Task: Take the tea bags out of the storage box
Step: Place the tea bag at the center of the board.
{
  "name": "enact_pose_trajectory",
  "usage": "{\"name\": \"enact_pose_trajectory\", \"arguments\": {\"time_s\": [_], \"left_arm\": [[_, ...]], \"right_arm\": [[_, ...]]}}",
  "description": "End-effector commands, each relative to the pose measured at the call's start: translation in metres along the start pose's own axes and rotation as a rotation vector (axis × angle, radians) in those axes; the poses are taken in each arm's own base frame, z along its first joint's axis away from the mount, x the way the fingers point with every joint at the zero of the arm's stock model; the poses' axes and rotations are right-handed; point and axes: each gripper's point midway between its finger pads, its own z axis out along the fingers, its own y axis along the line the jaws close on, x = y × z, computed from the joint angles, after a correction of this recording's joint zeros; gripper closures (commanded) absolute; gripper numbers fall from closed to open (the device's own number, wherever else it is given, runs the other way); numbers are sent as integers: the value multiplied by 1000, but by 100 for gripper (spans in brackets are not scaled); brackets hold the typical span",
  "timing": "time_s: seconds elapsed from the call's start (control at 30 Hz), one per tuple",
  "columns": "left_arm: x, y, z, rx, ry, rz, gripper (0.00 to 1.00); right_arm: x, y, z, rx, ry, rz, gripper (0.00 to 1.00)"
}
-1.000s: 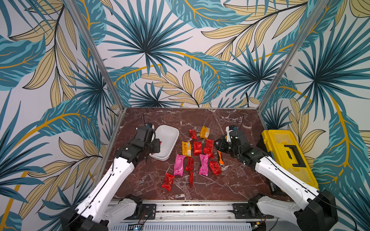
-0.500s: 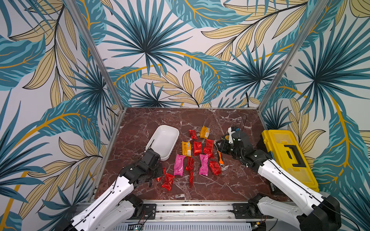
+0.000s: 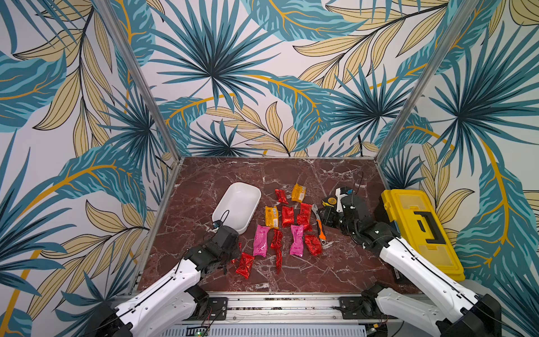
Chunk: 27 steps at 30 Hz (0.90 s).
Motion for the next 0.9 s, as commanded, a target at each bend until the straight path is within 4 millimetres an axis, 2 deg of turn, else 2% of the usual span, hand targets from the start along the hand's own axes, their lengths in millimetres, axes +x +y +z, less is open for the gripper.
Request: {"name": "enact_pose_trajectory", "arguments": {"time_s": [0.0,0.03,0.2,0.37,0.53,0.7,0.87], "left_arm": [[2,5,13,-16,-21,-8,90],[3,8,16,-28,-20,-9,87],[-3,7,11,-34,-41,-5,56],[-25,11,-12,-60,-137,-6,25],[-50,17,-41,-71,-283,-44,0],[-72,28,-72,-109,-399,-52,0],[-103,37,-96,-150,-500,-27,0]], "right_arm": [[10,-12,-1,39,14,-3,52],[12,-13,-1,43,16,-3,52],[14,-18,-3,58,16,-4,52],[14,-25,-1,93,6,-2,52],[10,-35,-3,141,-31,1,50],[6,-52,-7,209,-89,13,46],[-4,-65,-7,270,-128,-6,44]]}}
